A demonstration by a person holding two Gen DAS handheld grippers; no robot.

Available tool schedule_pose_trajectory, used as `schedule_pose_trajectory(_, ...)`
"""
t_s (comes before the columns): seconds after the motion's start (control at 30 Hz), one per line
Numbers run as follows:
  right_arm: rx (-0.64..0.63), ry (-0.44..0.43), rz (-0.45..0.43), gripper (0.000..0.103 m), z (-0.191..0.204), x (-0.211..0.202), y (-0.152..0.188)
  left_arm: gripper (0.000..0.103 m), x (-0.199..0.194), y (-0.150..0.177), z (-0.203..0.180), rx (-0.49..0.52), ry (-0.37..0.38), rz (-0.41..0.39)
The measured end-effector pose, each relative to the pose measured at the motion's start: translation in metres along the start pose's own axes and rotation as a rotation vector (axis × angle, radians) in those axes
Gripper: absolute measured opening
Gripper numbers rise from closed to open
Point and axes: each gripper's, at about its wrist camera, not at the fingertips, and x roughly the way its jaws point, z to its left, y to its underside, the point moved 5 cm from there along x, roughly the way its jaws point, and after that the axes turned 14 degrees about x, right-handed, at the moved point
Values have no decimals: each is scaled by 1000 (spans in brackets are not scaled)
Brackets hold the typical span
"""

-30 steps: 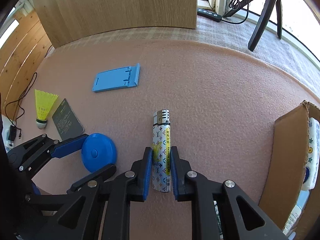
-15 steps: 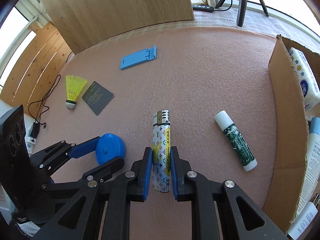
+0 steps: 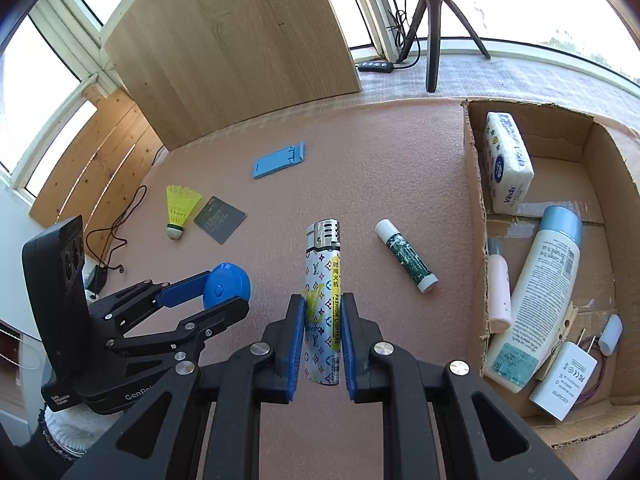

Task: Organize objects
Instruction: 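Carry the tape measure and lighter over the box with both tools, then lower both items into the box and open both tools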

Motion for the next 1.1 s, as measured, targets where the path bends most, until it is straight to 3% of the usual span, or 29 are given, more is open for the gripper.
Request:
schedule_pose_trajectory(0.5, 81, 64, -134, 16, -58, -64, -3, 54, -12, -48, -61, 116, 64, -63)
schedule_pose_trajectory(1.1, 180, 195, -212, 16, -141, -101, -12, 54, 30, -98, -154, 256, 163, -67)
